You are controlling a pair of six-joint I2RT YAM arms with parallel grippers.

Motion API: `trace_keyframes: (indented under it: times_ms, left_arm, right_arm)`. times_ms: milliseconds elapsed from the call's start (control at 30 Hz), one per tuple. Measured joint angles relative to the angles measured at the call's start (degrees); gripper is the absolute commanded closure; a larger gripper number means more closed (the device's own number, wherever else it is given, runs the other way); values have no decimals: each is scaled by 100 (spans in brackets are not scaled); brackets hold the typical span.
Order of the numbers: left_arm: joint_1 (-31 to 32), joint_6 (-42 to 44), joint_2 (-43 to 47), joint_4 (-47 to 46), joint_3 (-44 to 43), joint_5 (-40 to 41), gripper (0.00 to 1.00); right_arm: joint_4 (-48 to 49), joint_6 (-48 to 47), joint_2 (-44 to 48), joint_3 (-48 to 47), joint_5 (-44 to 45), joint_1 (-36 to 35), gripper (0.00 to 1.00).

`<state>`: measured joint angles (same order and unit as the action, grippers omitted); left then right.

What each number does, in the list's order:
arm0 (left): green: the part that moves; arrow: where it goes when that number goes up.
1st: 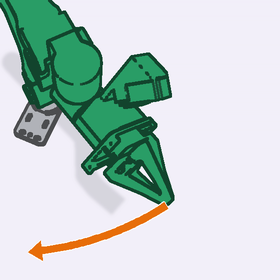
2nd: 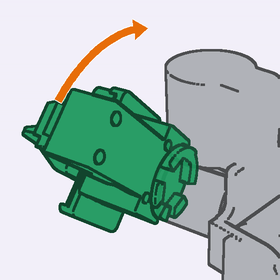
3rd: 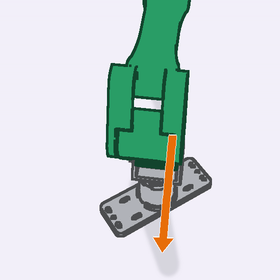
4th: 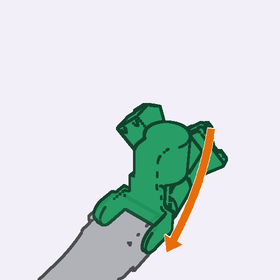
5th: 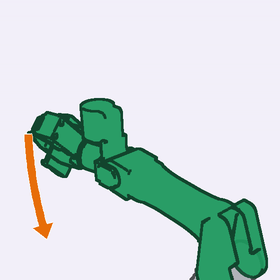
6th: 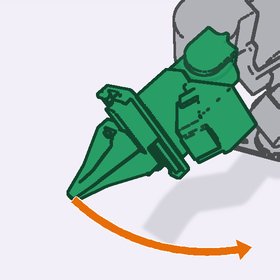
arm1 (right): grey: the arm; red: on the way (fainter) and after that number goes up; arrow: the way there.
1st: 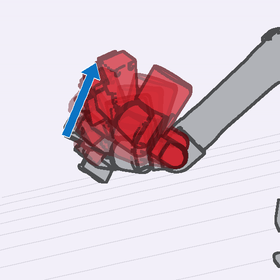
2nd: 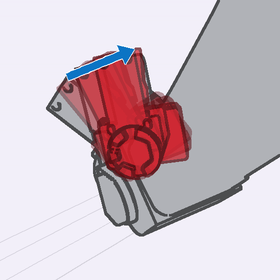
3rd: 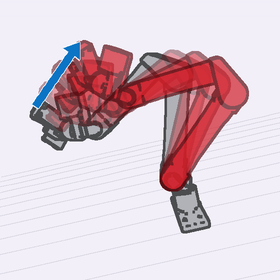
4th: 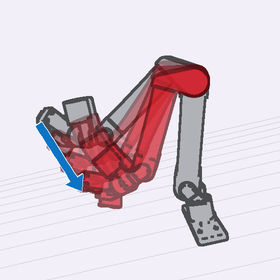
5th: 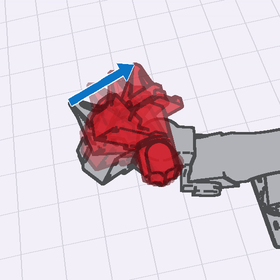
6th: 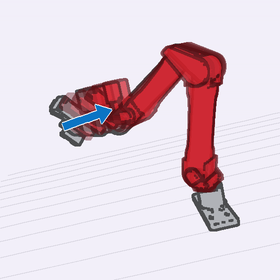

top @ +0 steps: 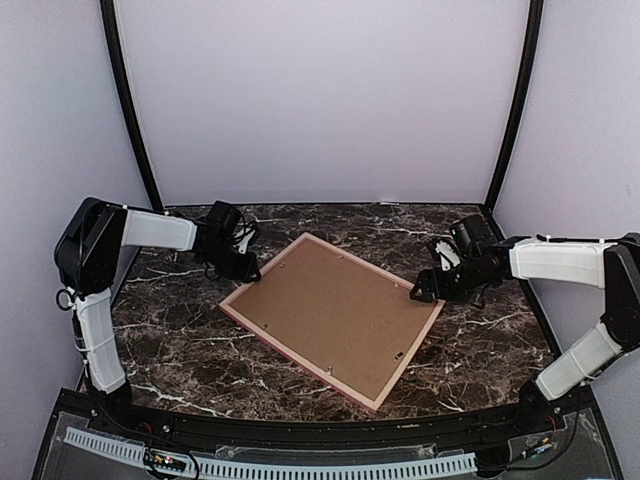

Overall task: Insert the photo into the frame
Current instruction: Rotate the photo frame at the center of the board.

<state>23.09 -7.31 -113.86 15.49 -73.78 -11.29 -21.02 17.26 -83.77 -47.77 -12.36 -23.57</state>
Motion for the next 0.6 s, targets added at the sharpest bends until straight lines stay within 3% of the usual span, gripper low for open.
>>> trace_keyframes:
  times_ms: [267,600]
  left_arm:
    - [254,-1320,1401,-820,2028,35,77]
    - [1676,-2809,2559,-1016,3383,328,59]
  right_arm:
    - [179,553,55,533,61,7,19]
    - [516,833,85,960,186,39,29]
